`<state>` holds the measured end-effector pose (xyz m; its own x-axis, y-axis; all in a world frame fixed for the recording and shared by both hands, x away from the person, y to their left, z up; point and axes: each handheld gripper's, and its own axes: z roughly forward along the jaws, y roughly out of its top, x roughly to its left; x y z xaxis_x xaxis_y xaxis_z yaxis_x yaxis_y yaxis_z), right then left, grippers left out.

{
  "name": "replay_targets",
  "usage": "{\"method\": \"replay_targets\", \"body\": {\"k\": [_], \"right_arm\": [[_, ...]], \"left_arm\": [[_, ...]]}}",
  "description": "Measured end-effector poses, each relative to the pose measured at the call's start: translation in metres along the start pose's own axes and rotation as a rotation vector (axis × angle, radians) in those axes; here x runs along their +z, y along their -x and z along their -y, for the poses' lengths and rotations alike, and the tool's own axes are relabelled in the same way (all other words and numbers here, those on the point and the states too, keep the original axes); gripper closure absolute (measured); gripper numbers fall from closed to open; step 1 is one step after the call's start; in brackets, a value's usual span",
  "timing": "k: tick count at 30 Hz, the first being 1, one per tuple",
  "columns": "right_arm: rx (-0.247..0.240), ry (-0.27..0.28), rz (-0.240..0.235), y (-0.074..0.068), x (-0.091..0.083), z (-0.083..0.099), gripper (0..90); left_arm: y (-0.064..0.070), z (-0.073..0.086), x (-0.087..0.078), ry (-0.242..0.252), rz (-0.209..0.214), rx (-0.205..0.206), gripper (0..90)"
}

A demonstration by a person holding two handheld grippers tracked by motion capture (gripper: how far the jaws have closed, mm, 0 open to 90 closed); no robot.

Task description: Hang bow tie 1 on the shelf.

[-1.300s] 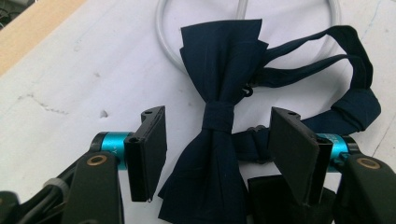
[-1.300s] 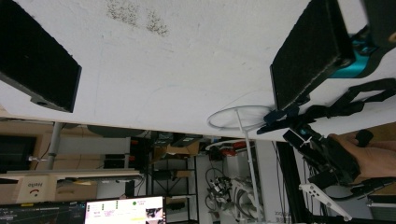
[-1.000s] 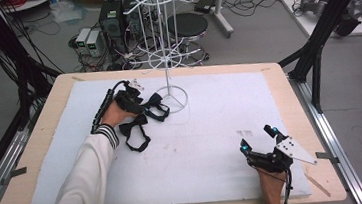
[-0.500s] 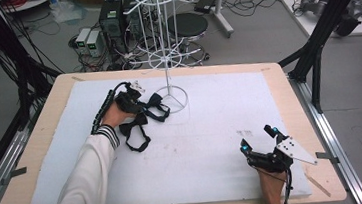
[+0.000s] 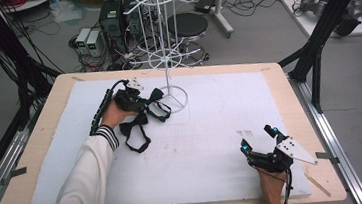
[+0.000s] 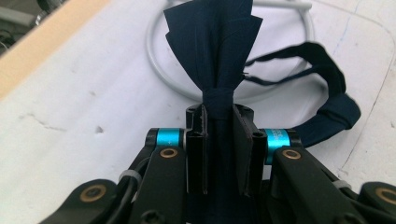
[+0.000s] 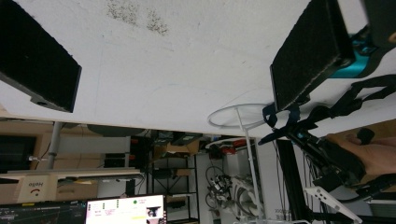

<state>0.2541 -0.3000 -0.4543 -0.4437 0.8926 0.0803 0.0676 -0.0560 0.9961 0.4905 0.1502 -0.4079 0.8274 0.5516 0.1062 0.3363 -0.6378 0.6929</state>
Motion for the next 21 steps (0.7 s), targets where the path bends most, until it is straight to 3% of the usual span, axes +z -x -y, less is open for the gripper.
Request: {"method": "replay_targets", "body": {"k": [6,14,21], "right_arm": [[-0.002,0.002,0.0,0.0,0.0,0.0,1.0],[0.001,0.002,0.0,0.0,0.0,0.0,1.0],[0.0,0.0,0.0,0.0,0.0,0.0,1.0]], "left_arm": [[-0.001,0.0,-0.008,0.031,-0.01,-0.005,76.3],[-0.002,0.002,-0.013,0.081,-0.005,-0.05,76.2],[-0.002,0.003,-0.016,0.114,-0.019,-0.053,76.2]]}}
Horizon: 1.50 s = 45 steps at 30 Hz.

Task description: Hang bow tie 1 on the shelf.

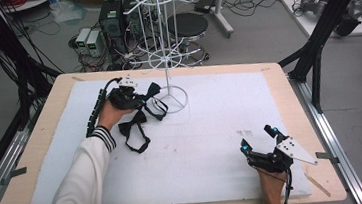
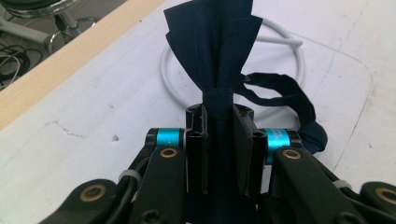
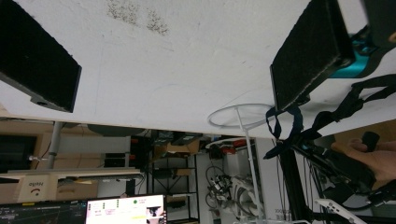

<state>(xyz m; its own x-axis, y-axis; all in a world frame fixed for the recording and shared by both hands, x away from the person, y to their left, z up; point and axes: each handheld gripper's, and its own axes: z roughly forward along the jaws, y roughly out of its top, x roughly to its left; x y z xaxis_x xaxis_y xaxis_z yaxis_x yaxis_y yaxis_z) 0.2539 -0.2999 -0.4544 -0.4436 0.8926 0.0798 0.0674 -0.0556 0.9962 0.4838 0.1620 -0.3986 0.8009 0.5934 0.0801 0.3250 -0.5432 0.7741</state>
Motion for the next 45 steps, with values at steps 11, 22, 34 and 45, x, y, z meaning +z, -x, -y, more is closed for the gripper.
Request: {"method": "replay_targets", "body": {"k": [11,22,34,45], "right_arm": [[-0.005,0.002,-0.001,0.0,0.0,0.0,1.0],[-0.005,0.003,-0.002,0.0,0.0,0.0,1.0],[0.0,-0.002,-0.001,0.0,0.0,0.0,1.0],[-0.007,-0.001,0.0,0.0,0.0,0.0,1.0]], "left_arm": [[0.001,-0.002,-0.01,0.085,-0.012,-0.022,76.2],[0.003,0.002,-0.029,0.127,0.002,-0.041,76.1],[0.01,0.004,-0.053,0.187,0.019,-0.043,76.0],[0.016,0.003,-0.076,0.277,0.034,-0.055,76.0]]}}
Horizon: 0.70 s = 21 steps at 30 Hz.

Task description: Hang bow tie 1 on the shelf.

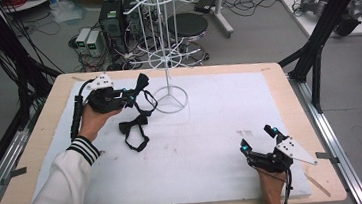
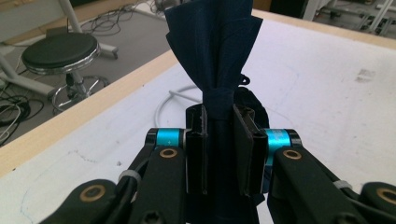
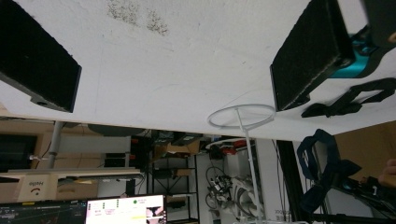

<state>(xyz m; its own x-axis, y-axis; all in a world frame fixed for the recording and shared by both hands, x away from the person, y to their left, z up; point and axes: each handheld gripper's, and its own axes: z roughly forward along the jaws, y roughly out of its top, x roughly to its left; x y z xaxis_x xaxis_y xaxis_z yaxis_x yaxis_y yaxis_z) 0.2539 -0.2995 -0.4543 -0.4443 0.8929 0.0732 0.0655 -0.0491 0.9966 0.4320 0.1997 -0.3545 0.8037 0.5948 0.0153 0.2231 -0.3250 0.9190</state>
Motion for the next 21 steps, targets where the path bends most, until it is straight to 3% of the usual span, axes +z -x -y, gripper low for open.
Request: {"method": "replay_targets", "body": {"k": [7,21], "right_arm": [[-0.004,0.002,0.001,0.0,0.0,0.0,1.0],[-0.009,0.002,0.003,0.0,0.0,0.0,1.1]], "left_arm": [[0.002,-0.002,-0.009,0.01,0.0,0.011,76.0],[0.006,-0.013,-0.03,0.083,0.005,0.015,76.0]]}}
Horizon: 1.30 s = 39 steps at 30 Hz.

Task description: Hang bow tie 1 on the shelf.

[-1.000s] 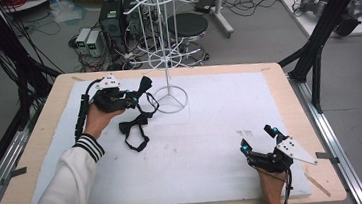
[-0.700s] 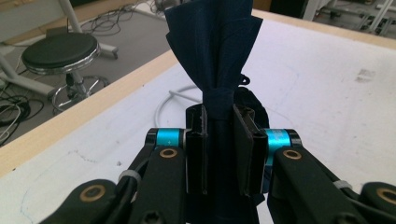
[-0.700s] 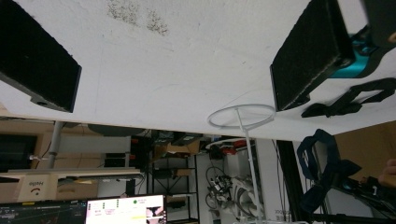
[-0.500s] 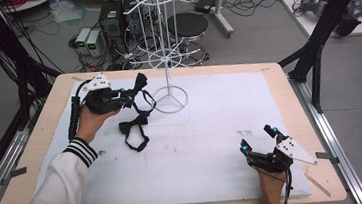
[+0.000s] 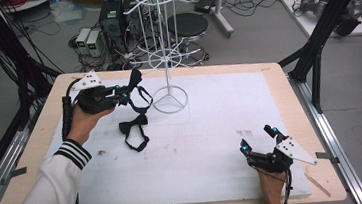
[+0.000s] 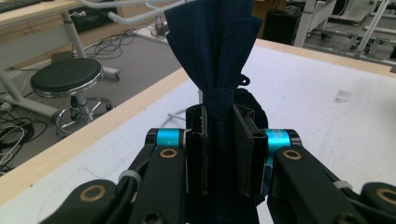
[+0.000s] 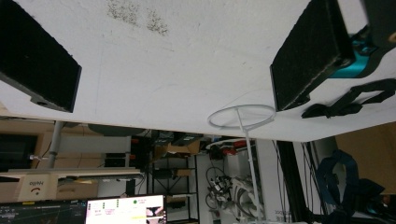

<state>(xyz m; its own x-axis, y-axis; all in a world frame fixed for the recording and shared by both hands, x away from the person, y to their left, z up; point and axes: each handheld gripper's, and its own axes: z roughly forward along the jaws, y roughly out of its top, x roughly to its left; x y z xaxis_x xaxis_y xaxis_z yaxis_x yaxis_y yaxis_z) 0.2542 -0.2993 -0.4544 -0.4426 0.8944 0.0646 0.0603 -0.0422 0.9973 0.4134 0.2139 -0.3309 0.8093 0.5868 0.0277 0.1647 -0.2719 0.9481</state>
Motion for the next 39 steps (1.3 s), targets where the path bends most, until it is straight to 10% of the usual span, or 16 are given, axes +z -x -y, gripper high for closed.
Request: {"method": "replay_targets", "body": {"k": [39], "right_arm": [[0.001,0.004,-0.001,0.0,0.0,0.0,1.0]], "left_arm": [[0.005,-0.049,-0.018,0.107,0.008,0.036,76.0]]}}
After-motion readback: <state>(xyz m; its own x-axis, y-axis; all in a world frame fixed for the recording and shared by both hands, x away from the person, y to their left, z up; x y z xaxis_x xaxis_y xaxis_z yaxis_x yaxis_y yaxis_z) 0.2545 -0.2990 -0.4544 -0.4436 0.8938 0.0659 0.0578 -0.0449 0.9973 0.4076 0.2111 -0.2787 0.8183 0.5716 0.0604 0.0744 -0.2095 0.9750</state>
